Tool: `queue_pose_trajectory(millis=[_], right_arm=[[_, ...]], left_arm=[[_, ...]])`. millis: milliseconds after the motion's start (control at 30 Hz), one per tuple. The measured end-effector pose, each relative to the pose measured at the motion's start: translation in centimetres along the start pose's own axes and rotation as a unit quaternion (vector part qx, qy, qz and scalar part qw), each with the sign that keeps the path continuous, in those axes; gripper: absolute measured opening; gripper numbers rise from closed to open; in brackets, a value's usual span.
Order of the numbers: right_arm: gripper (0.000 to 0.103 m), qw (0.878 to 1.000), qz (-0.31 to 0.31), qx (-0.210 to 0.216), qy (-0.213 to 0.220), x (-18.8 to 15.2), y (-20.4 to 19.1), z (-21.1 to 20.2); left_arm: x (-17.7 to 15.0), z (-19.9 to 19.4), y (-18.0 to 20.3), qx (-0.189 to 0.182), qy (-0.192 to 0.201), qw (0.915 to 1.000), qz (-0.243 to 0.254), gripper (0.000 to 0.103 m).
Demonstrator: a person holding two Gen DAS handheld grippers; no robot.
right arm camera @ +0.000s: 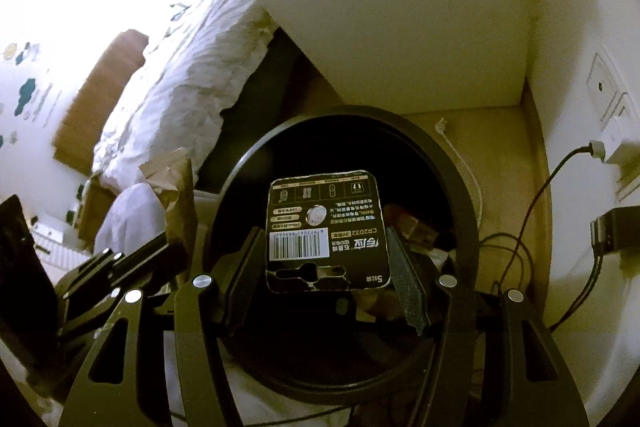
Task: Collect trash
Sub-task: 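Open both tools to drop the wrapper and card into the bin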
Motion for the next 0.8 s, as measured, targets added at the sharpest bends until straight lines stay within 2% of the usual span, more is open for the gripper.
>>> queue_pose_trajectory(millis=[267,333,400,500,533,600,667,800], right_arm=[[0.062,1.000,0.013,-0.011,0.000,-0.2,0.7,-0.4],[0.062,1.000,0.017,-0.014,-0.002,-0.3,0.9,-0.5],[0.062,1.000,0.020,-0.015,-0.002,-0.4,0.9,-0.6],[0.069,1.000,0.018,-0.017,-0.002,-0.6,0.5,-0.8],[0.069,1.000,0.018,-0.017,-0.002,-0.6,0.3,-0.9],[0.069,1.000,0.014,-0.018,-0.007,-0.8,-0.3,-1.0],[0.069,1.000,0.007,-0.017,-0.012,-1.1,-1.3,-1.1],[0.069,0.999,-0.016,-0.026,-0.020,-1.1,-3.5,-1.3]], left_arm=[[0.1,0.1,0.8,0.006,0.001,0.9999,0.012,0.021],[0.0,-0.1,1.0,0.009,0.005,0.9998,0.015,0.030],[0.1,-0.5,1.2,0.013,0.012,0.9997,0.017,0.059],[0.2,-1.7,1.4,0.018,0.036,0.9990,0.021,0.078],[0.2,-2.1,1.4,0.022,0.041,0.9986,0.023,0.081],[0.1,-2.7,1.4,0.032,0.048,0.9980,0.026,0.093],[0.0,-3.7,1.1,0.051,0.058,0.9966,0.027,0.098],[-0.5,-5.3,0.2,0.079,0.061,0.9946,0.029,0.098]])
Point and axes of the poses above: each gripper's, at about its wrist camera, not at the fingertips, and z roughly the way its jaws point, y to its right, x to its top, the point moved 8 cm from there along z, roughly the way its jaws point, and after that the axes turned 1 degree about -y, right-handed, at the moved point
